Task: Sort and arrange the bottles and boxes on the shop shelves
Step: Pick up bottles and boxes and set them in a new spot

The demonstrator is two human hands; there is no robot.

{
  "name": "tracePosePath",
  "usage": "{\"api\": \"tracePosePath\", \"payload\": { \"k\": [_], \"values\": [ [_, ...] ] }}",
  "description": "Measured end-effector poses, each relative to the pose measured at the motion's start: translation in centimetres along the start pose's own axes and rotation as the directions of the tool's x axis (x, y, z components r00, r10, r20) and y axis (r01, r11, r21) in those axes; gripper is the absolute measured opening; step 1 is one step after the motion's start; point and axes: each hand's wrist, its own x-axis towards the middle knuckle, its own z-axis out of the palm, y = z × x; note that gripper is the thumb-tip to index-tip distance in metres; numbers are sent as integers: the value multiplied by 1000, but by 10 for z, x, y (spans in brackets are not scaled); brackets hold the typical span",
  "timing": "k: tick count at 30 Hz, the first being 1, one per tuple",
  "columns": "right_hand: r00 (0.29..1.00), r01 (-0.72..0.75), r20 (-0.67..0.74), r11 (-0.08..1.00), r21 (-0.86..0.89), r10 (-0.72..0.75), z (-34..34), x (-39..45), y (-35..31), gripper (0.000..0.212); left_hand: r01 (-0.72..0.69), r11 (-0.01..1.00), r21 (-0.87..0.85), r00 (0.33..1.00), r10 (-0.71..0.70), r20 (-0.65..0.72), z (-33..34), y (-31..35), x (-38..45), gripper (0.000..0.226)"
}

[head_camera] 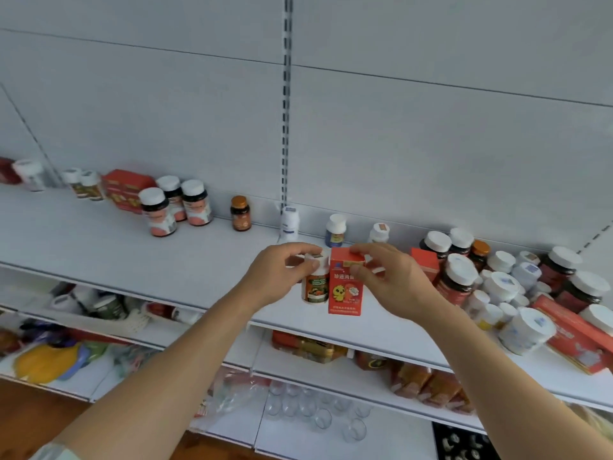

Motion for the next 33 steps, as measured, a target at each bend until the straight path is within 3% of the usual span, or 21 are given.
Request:
{"api": "tracePosePath", "payload": {
  "k": [13,21,33],
  "values": [
    [1000,7,-13,997,70,-6,122,71,-155,33,16,991,131,996,-4,-92,-194,-50,-42,25],
    [997,75,28,995,60,-76,173,137,-202,33,37,996,81,986,-24,-164,-272,-84,-34,22],
    [966,212,126,970,120,-226,258,267,-271,39,164,969,184,948,-104,-300,-409,-136,1,18]
  ]
}}
